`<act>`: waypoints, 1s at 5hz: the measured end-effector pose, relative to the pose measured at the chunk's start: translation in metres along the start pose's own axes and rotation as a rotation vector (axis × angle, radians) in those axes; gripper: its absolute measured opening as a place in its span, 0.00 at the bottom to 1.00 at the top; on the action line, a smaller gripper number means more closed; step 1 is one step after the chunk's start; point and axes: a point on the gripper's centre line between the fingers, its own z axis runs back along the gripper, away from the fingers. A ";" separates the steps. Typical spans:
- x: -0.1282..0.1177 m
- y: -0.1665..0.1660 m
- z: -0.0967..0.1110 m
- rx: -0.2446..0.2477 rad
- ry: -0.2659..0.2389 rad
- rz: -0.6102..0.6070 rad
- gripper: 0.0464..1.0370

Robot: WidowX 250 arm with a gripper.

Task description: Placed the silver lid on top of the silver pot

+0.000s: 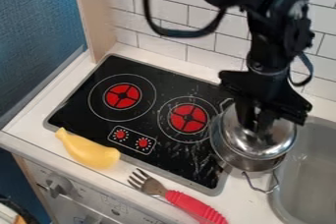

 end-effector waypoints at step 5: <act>-0.002 0.009 -0.010 0.022 0.109 -0.006 0.89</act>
